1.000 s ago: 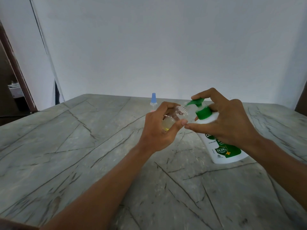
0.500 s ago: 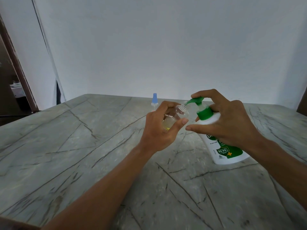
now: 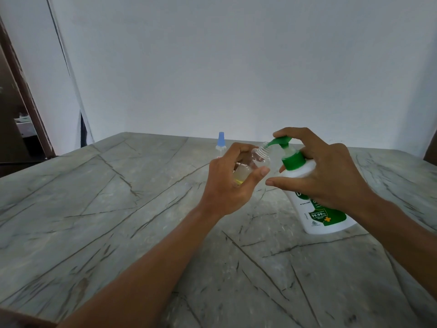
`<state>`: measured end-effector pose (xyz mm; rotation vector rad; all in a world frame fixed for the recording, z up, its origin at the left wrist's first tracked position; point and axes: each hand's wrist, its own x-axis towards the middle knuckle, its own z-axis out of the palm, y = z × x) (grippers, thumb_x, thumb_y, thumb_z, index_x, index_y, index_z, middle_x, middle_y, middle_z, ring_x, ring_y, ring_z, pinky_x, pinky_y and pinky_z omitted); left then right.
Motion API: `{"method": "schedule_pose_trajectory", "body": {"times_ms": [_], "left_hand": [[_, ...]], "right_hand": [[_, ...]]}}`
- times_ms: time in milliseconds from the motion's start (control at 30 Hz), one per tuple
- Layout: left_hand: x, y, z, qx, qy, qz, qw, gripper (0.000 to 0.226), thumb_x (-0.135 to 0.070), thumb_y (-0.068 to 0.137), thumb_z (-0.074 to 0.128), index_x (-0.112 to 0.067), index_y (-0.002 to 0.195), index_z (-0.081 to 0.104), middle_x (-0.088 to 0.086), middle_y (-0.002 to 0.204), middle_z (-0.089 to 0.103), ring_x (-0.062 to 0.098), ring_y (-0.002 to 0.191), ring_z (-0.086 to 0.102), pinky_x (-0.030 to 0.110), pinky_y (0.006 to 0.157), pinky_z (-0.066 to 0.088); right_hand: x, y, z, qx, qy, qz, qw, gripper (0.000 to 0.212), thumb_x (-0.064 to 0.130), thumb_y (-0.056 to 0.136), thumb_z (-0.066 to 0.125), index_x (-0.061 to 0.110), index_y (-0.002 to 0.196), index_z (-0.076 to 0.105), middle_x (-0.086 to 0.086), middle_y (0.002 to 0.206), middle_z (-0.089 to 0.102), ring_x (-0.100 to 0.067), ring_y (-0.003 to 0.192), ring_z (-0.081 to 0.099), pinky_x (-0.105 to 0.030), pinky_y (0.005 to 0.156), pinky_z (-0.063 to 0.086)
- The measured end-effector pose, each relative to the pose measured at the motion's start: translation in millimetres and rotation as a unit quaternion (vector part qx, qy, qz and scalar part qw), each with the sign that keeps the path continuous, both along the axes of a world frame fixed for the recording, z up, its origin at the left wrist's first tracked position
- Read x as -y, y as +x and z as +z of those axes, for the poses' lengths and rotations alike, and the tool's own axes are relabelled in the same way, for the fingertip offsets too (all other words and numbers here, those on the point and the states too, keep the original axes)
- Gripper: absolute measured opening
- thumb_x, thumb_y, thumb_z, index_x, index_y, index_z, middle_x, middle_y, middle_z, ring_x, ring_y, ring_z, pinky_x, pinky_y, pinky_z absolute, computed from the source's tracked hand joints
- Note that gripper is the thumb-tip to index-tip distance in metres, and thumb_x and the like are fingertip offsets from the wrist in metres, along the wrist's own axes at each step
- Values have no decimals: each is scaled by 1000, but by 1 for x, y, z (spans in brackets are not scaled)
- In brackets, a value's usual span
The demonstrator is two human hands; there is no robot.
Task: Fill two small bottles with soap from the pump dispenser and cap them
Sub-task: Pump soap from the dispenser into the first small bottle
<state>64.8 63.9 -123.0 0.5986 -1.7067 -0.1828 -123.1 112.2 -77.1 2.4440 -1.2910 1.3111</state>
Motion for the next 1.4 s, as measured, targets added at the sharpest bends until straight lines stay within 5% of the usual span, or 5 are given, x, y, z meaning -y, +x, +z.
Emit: {"method": "schedule_pose_trajectory", "body": {"times_ms": [233, 433, 733, 967, 1400], "left_hand": [[1, -1, -3, 28, -3, 2, 1000, 34, -17, 84, 77, -5, 111, 61, -16, 101, 67, 0, 88, 67, 18, 71, 55], [0, 0, -1, 1, -4, 2, 1000, 36, -23, 85, 75, -4, 113, 61, 0, 103, 73, 7, 88, 70, 29, 73, 59], [0, -1, -2, 19, 4, 7, 1000, 36, -18, 83, 78, -5, 112, 62, -17, 100, 65, -6, 87, 65, 12, 74, 53], [-1, -1, 0, -8, 2, -9, 1000, 34, -18, 84, 76, -3, 111, 61, -4, 101, 72, 6, 85, 70, 22, 72, 57], [0, -1, -2, 9, 5, -8, 1000, 35, -18, 84, 76, -3, 111, 61, -5, 101, 72, 4, 88, 69, 16, 74, 54]], "right_hand": [[0, -2, -1, 29, 0, -4, 1000, 64, 60, 55, 78, 49, 110, 47, 28, 81, 59, 5, 72, 65, -10, 63, 50], [2, -1, -2, -7, -5, 1, 1000, 74, 60, 59, 77, 47, 123, 40, 26, 91, 60, 9, 74, 62, 1, 67, 43], [0, 0, -2, 47, 0, 3, 999, 64, 61, 54, 78, 50, 109, 48, 26, 82, 60, 9, 79, 63, -8, 63, 51], [3, 0, -3, -2, -13, 5, 1000, 73, 57, 61, 78, 44, 122, 41, 32, 90, 55, 12, 88, 59, 1, 66, 42], [3, 0, -2, 30, -7, -16, 999, 66, 57, 57, 80, 48, 111, 44, 18, 85, 63, 1, 69, 65, -9, 59, 50]]}}
